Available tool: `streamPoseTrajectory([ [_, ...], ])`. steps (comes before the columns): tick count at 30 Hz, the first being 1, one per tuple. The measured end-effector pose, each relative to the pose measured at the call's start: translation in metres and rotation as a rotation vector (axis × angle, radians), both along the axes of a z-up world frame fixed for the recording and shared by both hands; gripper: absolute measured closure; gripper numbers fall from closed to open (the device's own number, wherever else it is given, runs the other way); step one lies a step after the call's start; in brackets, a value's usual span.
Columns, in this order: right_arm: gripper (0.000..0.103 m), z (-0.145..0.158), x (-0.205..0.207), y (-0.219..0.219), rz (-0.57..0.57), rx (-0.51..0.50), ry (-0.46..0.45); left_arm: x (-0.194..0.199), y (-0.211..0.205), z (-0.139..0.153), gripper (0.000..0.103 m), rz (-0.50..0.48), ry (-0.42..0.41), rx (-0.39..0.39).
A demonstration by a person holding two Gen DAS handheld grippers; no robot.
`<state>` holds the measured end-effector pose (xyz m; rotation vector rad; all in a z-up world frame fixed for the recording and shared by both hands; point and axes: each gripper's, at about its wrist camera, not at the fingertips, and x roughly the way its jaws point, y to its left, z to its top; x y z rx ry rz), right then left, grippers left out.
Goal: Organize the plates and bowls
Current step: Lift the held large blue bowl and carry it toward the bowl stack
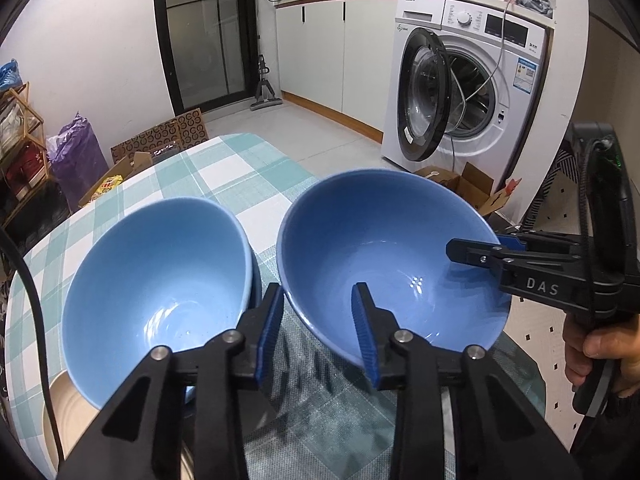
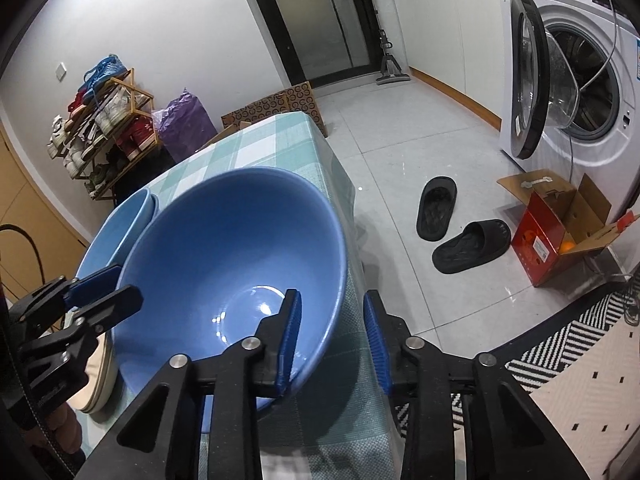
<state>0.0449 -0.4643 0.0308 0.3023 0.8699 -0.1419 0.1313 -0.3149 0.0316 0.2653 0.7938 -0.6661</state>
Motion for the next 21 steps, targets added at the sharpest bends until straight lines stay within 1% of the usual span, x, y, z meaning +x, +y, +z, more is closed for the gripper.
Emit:
streamPoseTrajectory([
  [7, 0.08, 0.003, 0.0, 0.005, 0.02, 0.001, -0.005, 0.001, -0.003, -0.005, 0.075, 0.002, 0.01, 0.015],
  [12, 0.08, 0.004, -0.001, 0.005, 0.023, -0.012, -0.005, 0.002, -0.002, -0.004, 0.077, 0.003, 0.011, 0.013],
  [21, 0.08, 0.007, -0.002, 0.011, 0.022, -0.027, -0.01, 0.001, -0.002, -0.002, 0.078, 0.012, -0.001, 0.009],
])
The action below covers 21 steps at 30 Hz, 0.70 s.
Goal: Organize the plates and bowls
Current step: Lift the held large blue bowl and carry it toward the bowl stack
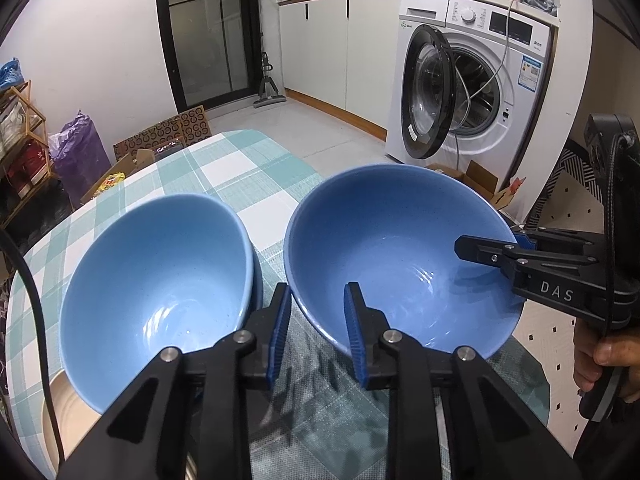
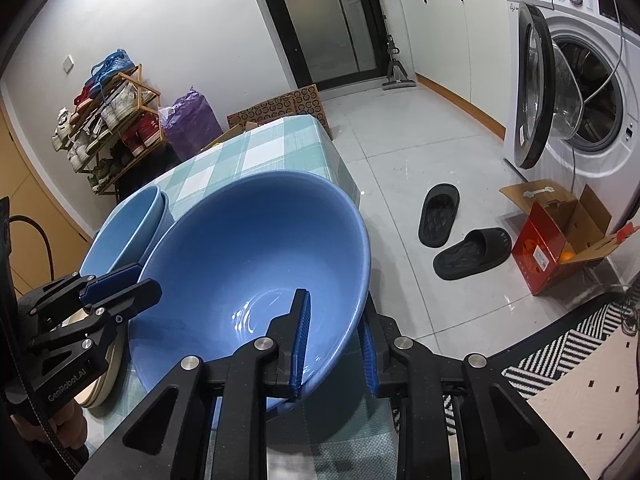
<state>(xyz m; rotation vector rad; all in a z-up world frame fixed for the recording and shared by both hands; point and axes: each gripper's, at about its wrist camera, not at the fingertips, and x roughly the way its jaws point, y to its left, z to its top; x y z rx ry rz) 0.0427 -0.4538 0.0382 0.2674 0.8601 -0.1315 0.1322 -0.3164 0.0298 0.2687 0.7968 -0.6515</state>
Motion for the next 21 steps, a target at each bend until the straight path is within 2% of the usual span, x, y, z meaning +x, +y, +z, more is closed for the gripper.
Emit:
streamPoseTrajectory([
  [21, 0.08, 0.027, -0.012, 0.009, 0.003, -0.049, -0.057, -0.007, 0.012, 0.018, 0.078, -0.002, -0.053, -0.035],
])
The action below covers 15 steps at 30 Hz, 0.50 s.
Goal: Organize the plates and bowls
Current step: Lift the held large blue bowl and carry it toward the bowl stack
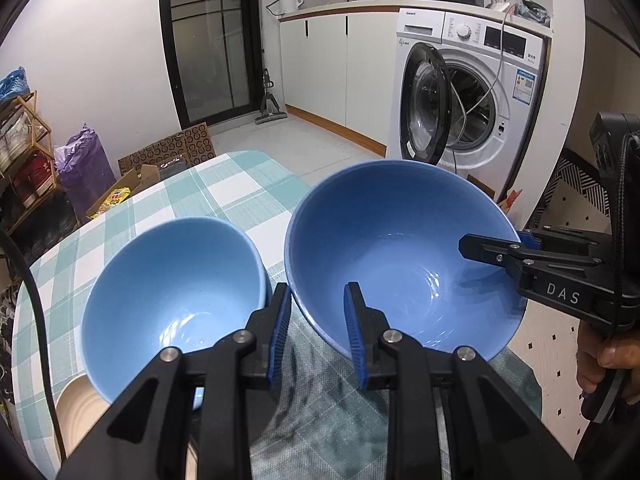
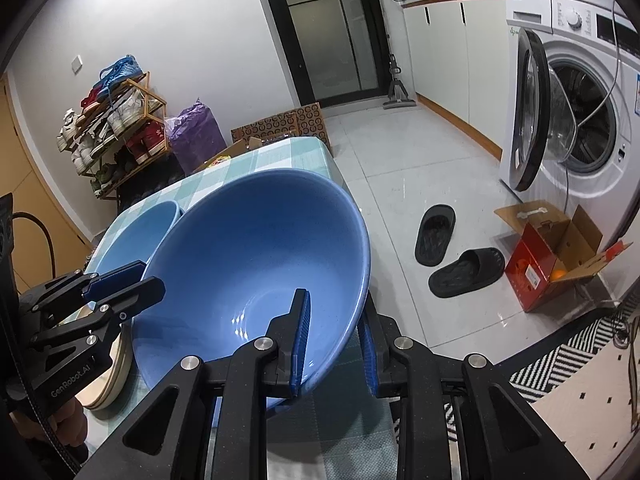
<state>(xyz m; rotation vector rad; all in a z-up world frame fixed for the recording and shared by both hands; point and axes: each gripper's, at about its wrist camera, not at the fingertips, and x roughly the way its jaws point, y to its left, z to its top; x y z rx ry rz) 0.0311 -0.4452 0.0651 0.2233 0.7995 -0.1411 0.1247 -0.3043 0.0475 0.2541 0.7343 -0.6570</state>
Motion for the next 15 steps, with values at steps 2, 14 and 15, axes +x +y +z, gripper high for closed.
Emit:
streamPoseTrajectory([
  [2, 0.08, 0.003, -0.001, 0.002, 0.002, -0.007, -0.007, -0.001, 0.002, 0.002, 0.078, -0.001, -0.004, -0.006],
  [14, 0.08, 0.018, -0.007, 0.015, 0.023, -0.043, -0.042, -0.008, 0.019, 0.013, 0.078, 0.009, -0.031, -0.047],
  [15, 0.08, 0.019, -0.007, 0.016, 0.025, -0.046, -0.044, -0.009, 0.02, 0.013, 0.078, 0.009, -0.032, -0.051],
])
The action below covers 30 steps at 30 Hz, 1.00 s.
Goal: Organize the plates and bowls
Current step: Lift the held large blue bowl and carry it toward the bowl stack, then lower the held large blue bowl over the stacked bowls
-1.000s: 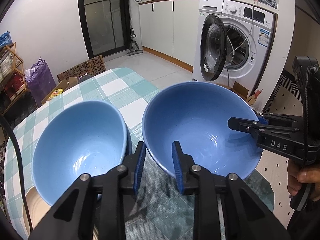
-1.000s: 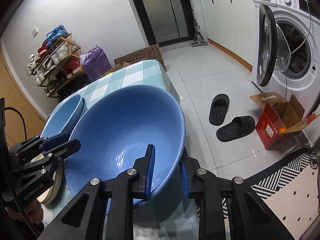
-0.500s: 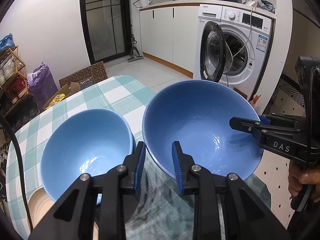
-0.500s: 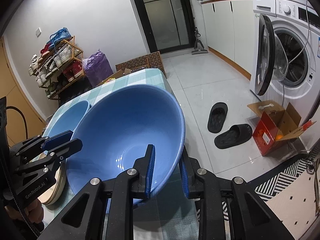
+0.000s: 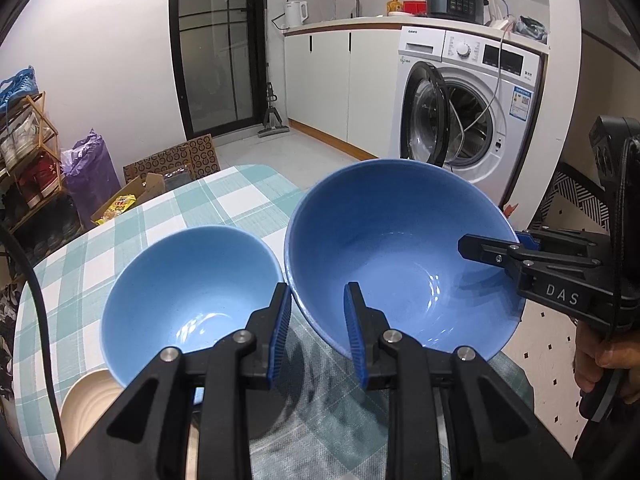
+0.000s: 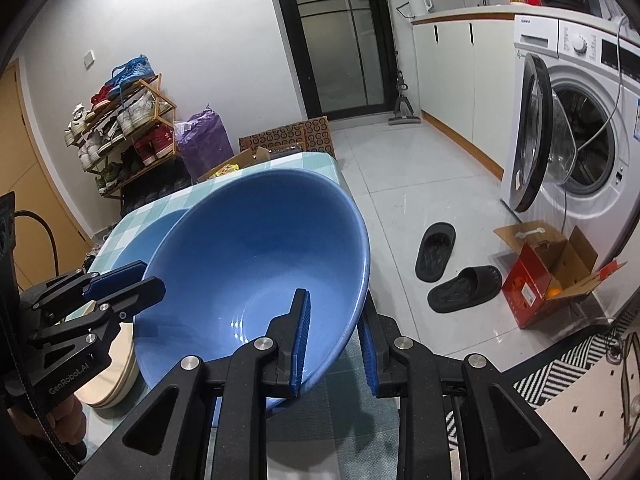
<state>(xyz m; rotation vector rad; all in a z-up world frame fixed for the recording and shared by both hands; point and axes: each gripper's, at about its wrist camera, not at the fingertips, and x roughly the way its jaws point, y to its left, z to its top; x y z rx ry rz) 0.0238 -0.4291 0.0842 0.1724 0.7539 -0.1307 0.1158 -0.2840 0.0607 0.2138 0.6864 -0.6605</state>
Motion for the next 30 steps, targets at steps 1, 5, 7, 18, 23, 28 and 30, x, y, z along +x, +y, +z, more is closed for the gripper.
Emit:
streamPoseTrajectory([
  [1, 0.08, 0.002, -0.001, 0.002, 0.003, -0.006, -0.003, -0.001, 0.001, 0.001, 0.078, 0.001, -0.001, -0.003],
  [5, 0.08, 0.006, -0.003, 0.007, 0.005, -0.018, -0.01, -0.002, 0.003, 0.003, 0.078, 0.006, -0.011, -0.002],
  [7, 0.08, 0.008, -0.003, 0.009, 0.005, -0.024, -0.014, -0.002, 0.005, 0.004, 0.078, 0.008, -0.011, -0.005],
  [18, 0.08, 0.019, -0.005, 0.027, 0.016, -0.06, -0.042, 0.0, 0.019, 0.017, 0.078, 0.034, -0.041, -0.028],
  [23, 0.08, 0.023, -0.004, 0.035, 0.021, -0.074, -0.041, 0.001, 0.026, 0.022, 0.078, 0.043, -0.049, -0.053],
  [28, 0.08, 0.037, -0.002, 0.042, 0.023, -0.099, -0.064, 0.003, 0.035, 0.028, 0.078, 0.049, -0.054, -0.072],
  [30, 0.08, 0.041, 0.0, 0.045, 0.029, -0.109, -0.068, 0.005, 0.039, 0.03, 0.078, 0.056, -0.06, -0.078],
])
